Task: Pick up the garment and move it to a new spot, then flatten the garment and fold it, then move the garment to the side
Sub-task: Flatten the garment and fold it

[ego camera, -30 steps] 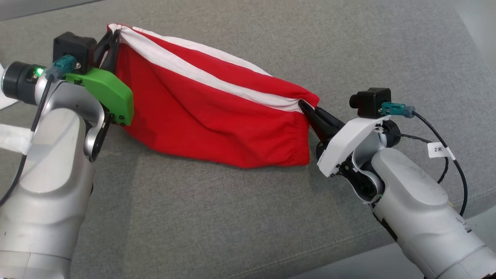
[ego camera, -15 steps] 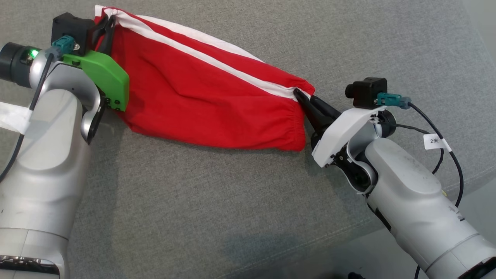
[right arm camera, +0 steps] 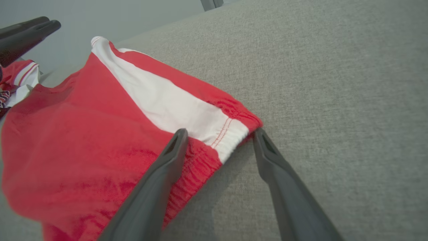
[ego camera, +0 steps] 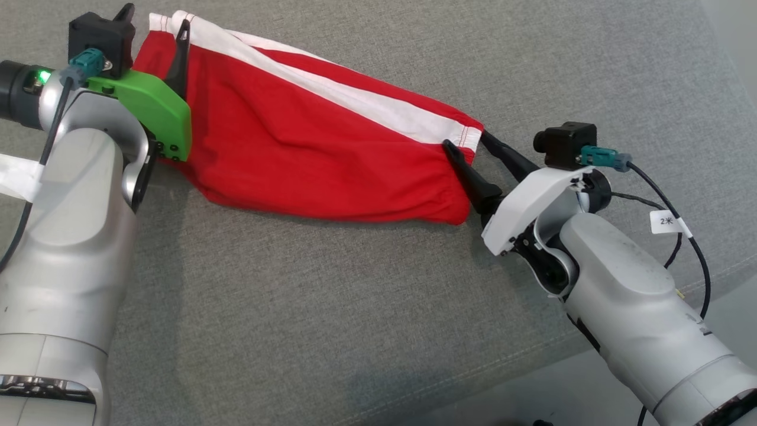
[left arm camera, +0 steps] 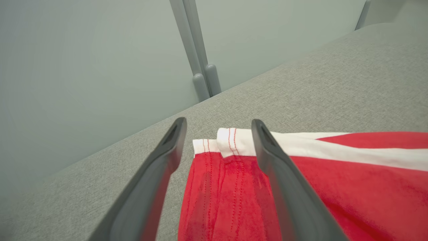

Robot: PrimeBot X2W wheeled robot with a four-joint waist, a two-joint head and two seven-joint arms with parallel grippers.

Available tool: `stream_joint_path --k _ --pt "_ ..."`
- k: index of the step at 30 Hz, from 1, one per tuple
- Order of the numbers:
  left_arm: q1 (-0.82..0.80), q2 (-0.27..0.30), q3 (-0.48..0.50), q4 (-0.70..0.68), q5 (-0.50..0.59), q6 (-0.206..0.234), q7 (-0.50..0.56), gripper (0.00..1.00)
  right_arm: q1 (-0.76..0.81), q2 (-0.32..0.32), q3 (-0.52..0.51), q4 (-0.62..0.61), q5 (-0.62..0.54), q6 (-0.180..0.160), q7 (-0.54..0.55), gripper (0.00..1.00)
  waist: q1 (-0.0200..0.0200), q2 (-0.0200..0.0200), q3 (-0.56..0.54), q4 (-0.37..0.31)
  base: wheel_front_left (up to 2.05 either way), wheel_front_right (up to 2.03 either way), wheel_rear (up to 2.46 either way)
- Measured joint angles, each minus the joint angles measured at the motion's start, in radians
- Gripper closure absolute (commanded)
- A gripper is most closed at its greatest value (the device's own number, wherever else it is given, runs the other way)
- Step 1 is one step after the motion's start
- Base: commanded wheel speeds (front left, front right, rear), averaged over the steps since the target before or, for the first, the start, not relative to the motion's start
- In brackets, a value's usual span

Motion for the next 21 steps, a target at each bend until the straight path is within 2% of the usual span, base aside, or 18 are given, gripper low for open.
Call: stream_joint_path --k 11,21 --pt "0.034 -0.054 0.022 0.098 -0.051 -0.001 -0.042 0.00 0.044 -0.064 -0.046 0.023 0.011 0.000 -0.053 0.00 0.0000 0.0000 -0.049 0.037 0.00 0.00 0.00" --pt "0.111 -0.040 0.071 0.209 -0.112 -0.009 0.009 0.00 0.093 -0.058 -0.020 -0.003 0.022 0.000 -0.061 0.00 -0.0001 0.0000 -0.117 0.059 0.00 0.00 0.00"
